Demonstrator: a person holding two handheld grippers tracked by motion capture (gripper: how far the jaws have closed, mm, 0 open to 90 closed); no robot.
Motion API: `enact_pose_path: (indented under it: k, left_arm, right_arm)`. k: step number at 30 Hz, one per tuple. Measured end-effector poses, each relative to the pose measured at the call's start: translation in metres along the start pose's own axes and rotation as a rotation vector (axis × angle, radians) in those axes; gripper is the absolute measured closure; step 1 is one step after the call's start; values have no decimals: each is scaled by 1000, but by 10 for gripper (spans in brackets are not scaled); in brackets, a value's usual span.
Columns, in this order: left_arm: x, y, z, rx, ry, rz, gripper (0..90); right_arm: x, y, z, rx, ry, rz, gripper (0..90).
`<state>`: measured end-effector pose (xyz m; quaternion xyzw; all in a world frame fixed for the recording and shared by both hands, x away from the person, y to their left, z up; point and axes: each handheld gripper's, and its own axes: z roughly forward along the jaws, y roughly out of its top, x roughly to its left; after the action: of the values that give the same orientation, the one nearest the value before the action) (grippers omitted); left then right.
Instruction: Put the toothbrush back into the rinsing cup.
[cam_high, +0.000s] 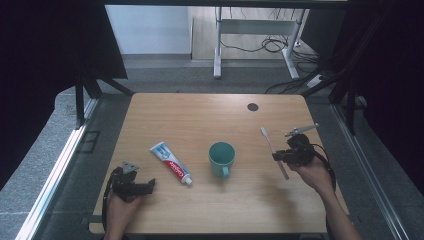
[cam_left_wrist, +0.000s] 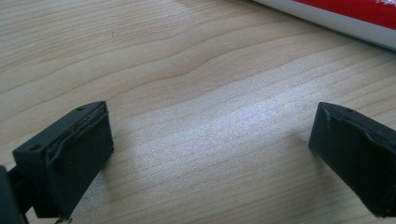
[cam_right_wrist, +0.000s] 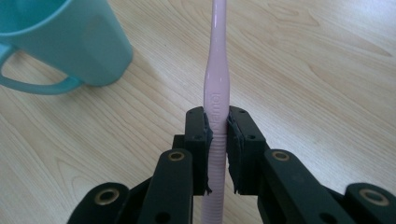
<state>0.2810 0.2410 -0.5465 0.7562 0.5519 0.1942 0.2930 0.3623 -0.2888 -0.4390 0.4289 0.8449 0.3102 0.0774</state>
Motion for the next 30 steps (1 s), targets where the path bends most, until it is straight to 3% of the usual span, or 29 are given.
enact_pose_path:
  k: [30]
  left_arm:
    - [0,0,0,1,0,1,0]
  right_arm:
    - [38,12,1,-175,50,-94,786]
